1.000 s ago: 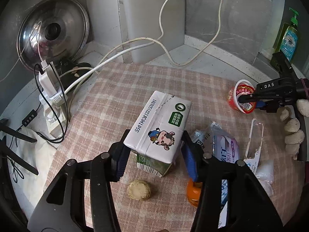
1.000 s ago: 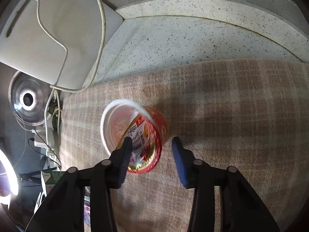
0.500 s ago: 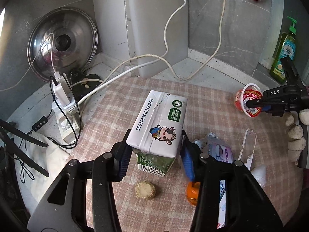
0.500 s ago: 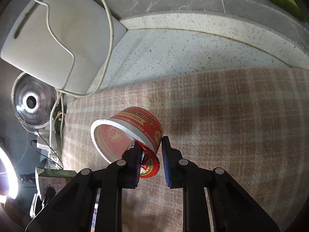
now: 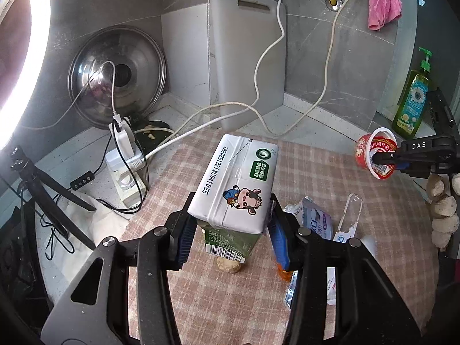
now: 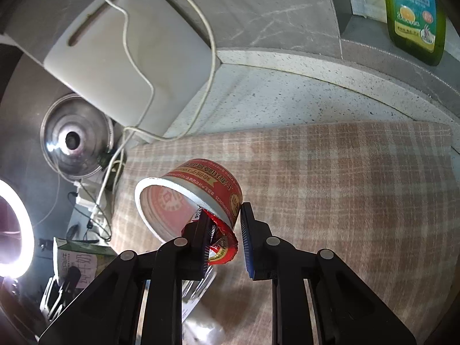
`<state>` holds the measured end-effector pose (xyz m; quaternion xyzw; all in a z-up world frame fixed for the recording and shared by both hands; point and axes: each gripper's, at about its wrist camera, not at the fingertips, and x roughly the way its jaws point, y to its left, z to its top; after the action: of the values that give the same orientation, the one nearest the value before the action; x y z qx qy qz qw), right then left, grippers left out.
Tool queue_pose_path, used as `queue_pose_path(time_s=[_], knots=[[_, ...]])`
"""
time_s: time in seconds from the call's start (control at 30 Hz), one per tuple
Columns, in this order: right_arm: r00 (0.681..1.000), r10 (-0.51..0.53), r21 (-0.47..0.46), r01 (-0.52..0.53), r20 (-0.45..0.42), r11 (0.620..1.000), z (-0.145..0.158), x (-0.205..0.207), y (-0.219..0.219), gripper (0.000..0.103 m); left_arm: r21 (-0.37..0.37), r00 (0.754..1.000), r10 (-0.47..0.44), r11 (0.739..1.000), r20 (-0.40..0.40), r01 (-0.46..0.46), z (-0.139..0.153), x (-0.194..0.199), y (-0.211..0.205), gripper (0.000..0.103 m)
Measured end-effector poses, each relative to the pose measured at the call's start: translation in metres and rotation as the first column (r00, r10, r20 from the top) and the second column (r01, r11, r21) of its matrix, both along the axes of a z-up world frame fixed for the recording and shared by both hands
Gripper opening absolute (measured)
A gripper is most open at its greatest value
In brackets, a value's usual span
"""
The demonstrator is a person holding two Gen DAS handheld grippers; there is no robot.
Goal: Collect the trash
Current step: 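Carry the milk carton and yogurt cup down over the blue wastebasket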
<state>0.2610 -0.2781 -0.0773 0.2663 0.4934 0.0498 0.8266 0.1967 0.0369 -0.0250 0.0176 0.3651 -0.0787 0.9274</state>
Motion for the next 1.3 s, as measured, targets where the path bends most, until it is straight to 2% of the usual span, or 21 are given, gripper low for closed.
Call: queue_pose_path(time_s=[0.4, 0.67, 0.97, 1.3], knots=[[0.991, 0.127, -0.025, -0.126, 0.051, 0.992, 0.034, -0.062, 0.058, 0.018, -0.032, 0.999, 0.053, 0.998, 0.003, -0.053, 0.006, -0.064, 0.047, 0.047], [0.966, 0.250, -0.070, -0.246, 0.066, 0.967, 0.046, -0.112, 0.110, 0.018, -0.040, 0.995, 0.095, 0.995, -0.042, -0.097, -0.010, -0.106, 0.074, 0.047], [0.933, 0.358, -0.110, -0.352, 0.044, 0.930, 0.038, -0.163, 0.159, 0.018, -0.028, 0.984, 0.138, 0.989, -0.111, -0.142, -0.036, -0.156, 0.098, 0.047], [0.884, 0.467, -0.134, -0.464, -0.016, 0.875, 0.009, -0.212, 0.211, 0.018, -0.029, 0.960, 0.190, 0.979, -0.206, -0.200, -0.075, -0.200, 0.124, 0.047]])
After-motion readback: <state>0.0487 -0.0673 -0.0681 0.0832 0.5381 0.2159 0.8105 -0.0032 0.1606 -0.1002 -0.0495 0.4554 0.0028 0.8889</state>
